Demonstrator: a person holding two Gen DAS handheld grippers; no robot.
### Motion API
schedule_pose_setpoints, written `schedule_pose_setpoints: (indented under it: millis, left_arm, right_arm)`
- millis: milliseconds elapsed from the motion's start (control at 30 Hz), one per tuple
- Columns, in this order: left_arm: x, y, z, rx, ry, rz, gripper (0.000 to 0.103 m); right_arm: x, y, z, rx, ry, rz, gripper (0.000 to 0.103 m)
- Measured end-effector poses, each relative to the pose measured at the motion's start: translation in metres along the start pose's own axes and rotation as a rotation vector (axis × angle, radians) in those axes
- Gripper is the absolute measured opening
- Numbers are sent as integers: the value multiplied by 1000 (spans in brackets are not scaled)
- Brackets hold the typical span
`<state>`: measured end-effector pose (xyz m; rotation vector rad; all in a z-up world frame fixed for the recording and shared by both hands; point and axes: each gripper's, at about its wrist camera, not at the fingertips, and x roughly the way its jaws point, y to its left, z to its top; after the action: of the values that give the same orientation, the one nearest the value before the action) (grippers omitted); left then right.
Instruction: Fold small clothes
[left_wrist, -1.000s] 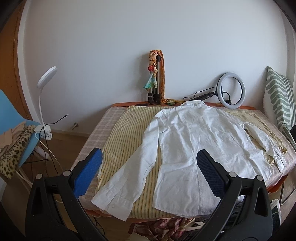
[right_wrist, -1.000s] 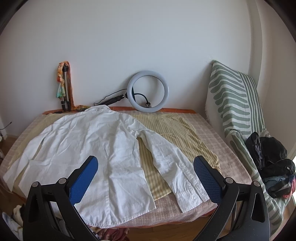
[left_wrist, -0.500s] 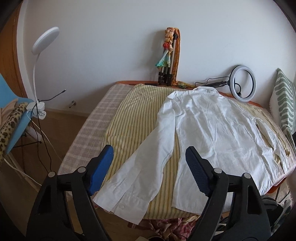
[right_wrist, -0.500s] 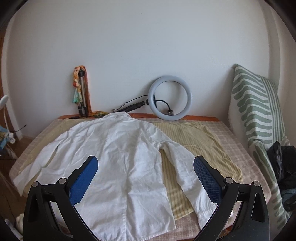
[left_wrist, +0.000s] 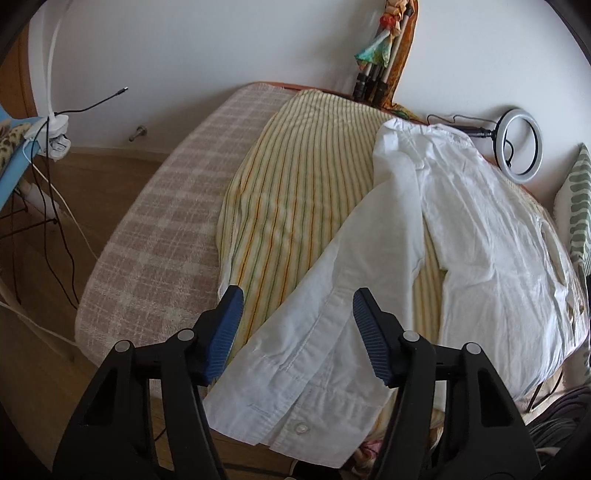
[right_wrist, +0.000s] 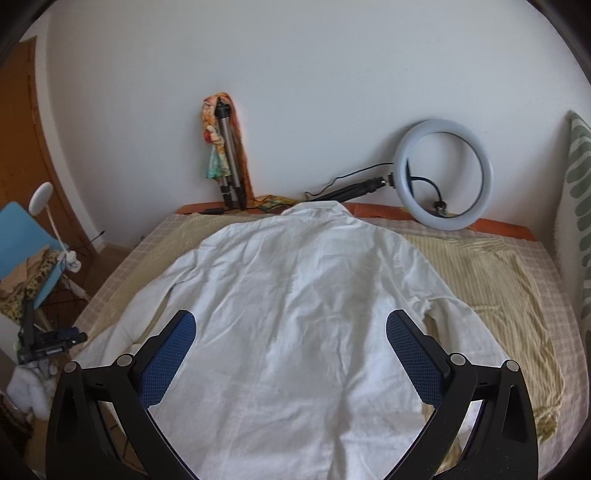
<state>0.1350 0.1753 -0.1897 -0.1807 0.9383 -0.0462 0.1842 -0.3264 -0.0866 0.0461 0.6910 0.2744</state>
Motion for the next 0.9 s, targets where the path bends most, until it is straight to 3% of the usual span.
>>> schedule_pose_setpoints:
  millis: [33, 133, 300, 367, 433, 467, 533, 767, 900]
  left_arm:
    - [3, 1, -1, 6, 10, -3, 56]
    - [12, 7, -7, 19, 38, -6, 55]
    - [18, 13, -17, 35, 47, -29, 49]
    - [18, 12, -19, 58, 33, -22, 41]
    - [19, 12, -19, 68, 28, -32, 20]
    - [19, 13, -19, 67, 26, -36, 17]
    - [20, 14, -18, 72, 18, -52, 6]
    - [8, 16, -16, 53, -39, -122, 0]
    - [-15, 16, -12, -27, -84, -259, 0]
  right_arm:
    - [7, 8, 4, -3, 10, 22, 103]
    - [30, 38, 15, -24, 41, 103, 102]
    - [67, 89, 29, -52, 72, 205, 90]
    - [80, 109, 32, -75, 91, 249, 90]
    - [96, 130, 34, -98, 116, 278, 90]
    - [104, 139, 34, -107, 128, 290, 88]
    - [122, 154, 38, -117, 165, 310, 77]
    - [192, 185, 34, -72, 323, 395, 62]
    - [229, 191, 29, -54, 402, 383, 62]
